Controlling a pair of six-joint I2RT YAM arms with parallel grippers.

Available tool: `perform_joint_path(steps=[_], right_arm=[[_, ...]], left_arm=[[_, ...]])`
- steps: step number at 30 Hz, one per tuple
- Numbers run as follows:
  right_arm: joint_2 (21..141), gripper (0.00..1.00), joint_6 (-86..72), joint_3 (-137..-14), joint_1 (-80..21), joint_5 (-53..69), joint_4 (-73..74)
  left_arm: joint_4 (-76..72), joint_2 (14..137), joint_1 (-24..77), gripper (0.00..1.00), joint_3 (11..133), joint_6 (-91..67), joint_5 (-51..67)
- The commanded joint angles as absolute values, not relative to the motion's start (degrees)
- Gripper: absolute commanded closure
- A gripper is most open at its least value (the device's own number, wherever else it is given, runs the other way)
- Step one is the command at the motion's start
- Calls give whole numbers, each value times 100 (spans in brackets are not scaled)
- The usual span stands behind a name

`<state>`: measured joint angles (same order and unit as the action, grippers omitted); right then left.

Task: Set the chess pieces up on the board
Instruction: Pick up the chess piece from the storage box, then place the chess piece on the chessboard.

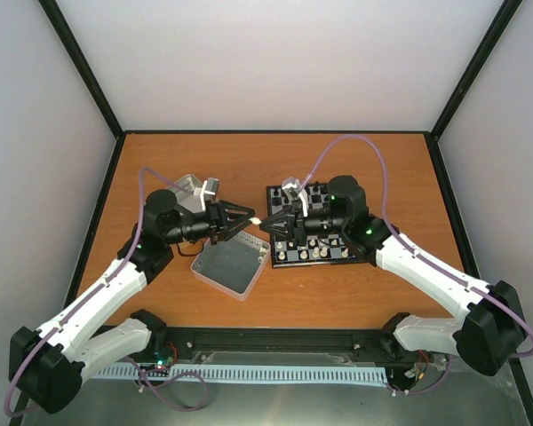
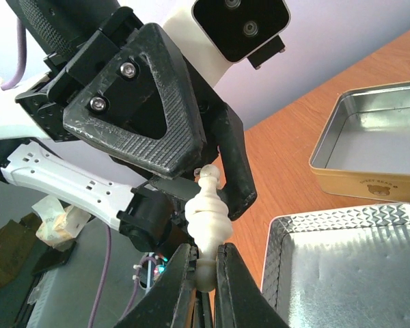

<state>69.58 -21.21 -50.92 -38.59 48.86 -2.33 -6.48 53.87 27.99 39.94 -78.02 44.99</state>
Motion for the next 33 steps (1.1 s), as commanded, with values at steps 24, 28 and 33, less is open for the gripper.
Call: perform_joint_path(steps=[24, 28, 33], right_arm=[[6873, 97, -2060, -5296, -3448, 4198, 949], [7240, 97, -1876, -5856, -2683, 3610, 3155], [7884, 97, -1890, -6290, -1718, 2612, 5634]], left_arm=[[987, 5402, 2730, 99, 4707, -6233, 3369], [2152, 5835, 2729, 99, 5432, -4835, 2522], [2749, 6633, 2746, 99, 6132, -3597, 1980]])
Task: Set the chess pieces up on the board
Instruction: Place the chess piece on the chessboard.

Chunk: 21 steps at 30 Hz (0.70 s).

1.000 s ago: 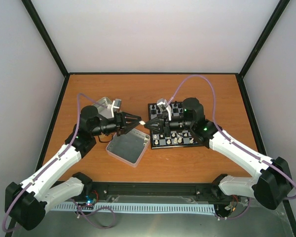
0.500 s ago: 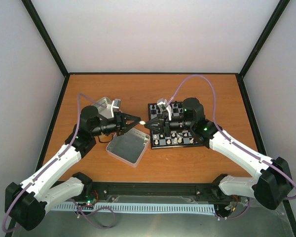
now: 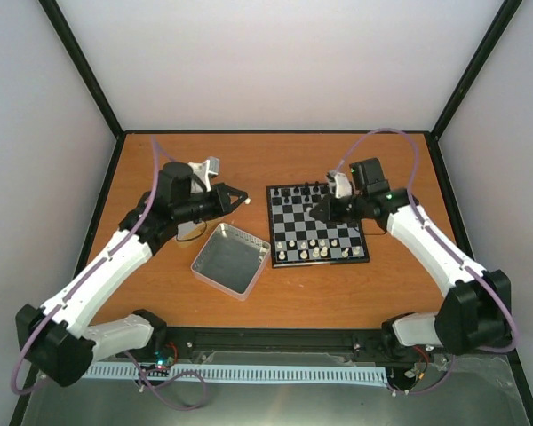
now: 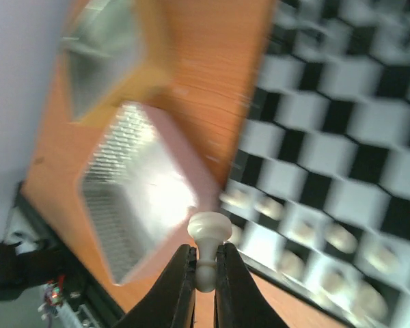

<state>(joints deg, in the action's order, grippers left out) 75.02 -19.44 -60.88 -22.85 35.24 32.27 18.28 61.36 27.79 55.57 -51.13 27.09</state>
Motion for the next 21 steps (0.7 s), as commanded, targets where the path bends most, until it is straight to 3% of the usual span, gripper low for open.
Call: perform_joint_path(steps=[1, 12, 21], right_arm=[[7971, 97, -1945, -6293, -1481, 2540, 5837], [9607, 97, -2116, -7060, -503, 1674, 6308], [10421, 97, -2229, -7469, -54, 1901, 6359]], left_arm=[[2777, 6775, 2762, 99, 6235, -3413, 1954], [2643, 8003, 3138, 99, 7022, -2323, 1789], [2920, 8634, 3199, 99, 7583, -1719, 1663]])
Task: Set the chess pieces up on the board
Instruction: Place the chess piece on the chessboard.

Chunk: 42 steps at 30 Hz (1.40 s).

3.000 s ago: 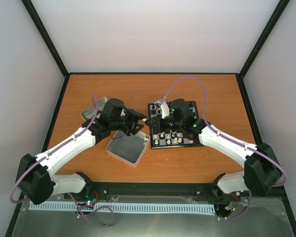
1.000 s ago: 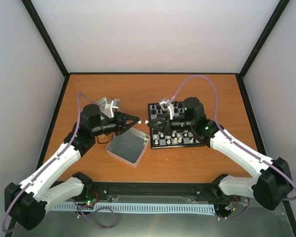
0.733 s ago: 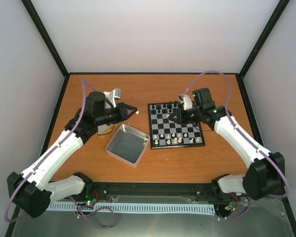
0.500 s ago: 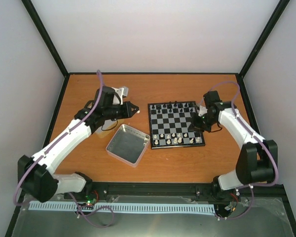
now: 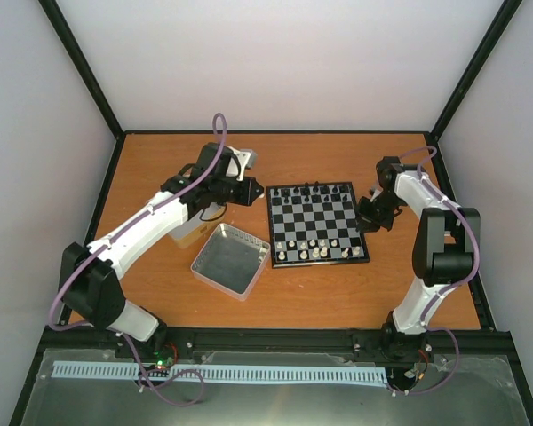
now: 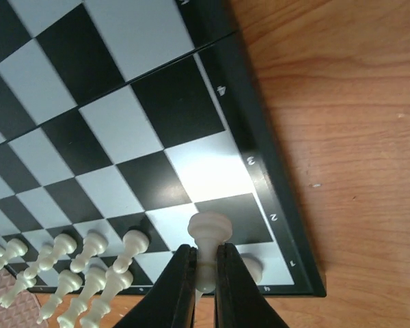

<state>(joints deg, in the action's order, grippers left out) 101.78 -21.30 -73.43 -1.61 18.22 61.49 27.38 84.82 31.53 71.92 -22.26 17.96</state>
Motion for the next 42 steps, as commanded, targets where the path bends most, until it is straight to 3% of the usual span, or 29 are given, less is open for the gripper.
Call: perform_joint_path(steps=[1, 27, 36, 42], right_arm=[[10457, 97, -2223, -7444, -55, 1961, 6372], [10883, 93, -2028, -7277, -53, 1786, 6500], [10783, 81, -1971, -7364, -53, 1793, 6551], [10597, 66, -2010, -7621, -53, 1861, 6577]], left_arm=[[2952, 8682, 3199, 99, 7624, -1679, 1642], [2960, 9004, 3199, 99, 7708, -1575, 1723], [2936, 9034, 3208, 99, 7727, -1590, 1756], [2949, 9036, 3224, 99, 7772, -1571, 1779]])
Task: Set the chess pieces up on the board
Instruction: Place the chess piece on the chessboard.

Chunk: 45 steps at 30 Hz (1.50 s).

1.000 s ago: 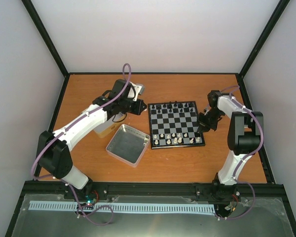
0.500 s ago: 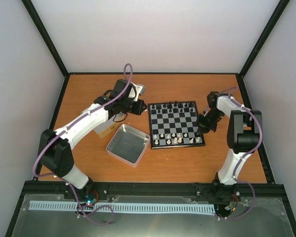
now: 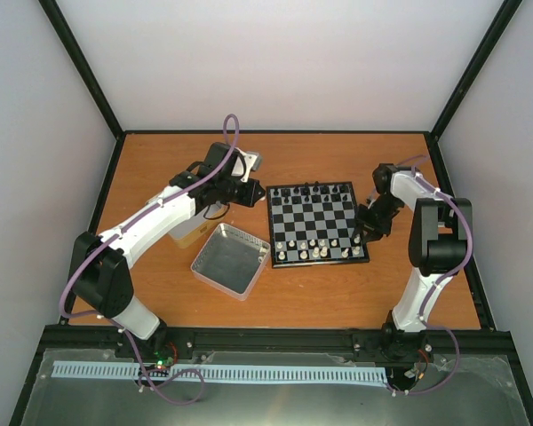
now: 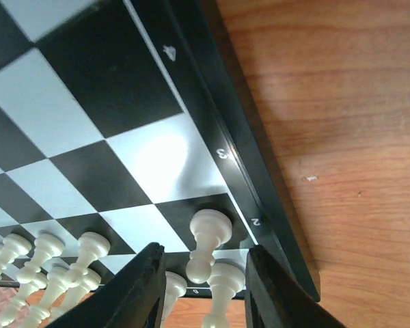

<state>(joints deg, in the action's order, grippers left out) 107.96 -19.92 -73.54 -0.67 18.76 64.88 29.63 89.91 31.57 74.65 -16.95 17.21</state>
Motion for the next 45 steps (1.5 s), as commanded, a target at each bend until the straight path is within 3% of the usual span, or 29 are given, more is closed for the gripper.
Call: perform_joint_path(steps=[1, 9, 25, 36, 45], right_arm=[[10539, 63, -2028, -7669, -53, 1832, 6576], [9573, 50, -2552, -7536, 46, 1155, 6032], [7282, 48, -3112, -5269, 1486, 1407, 4634], [7213, 49, -3305, -4943, 1605, 1536, 4625], [7171, 49, -3298, -4852, 1607, 1543, 4630]], left_arm=[[2957, 9037, 3233, 99, 7792, -1566, 1777], [2987, 9343, 3621, 99, 8404, -1461, 1701], [3229, 11872, 5489, 99, 11102, -640, 1084], [3810, 13057, 5719, 99, 12119, -381, 848], [3990, 13563, 5739, 99, 12251, -249, 863]])
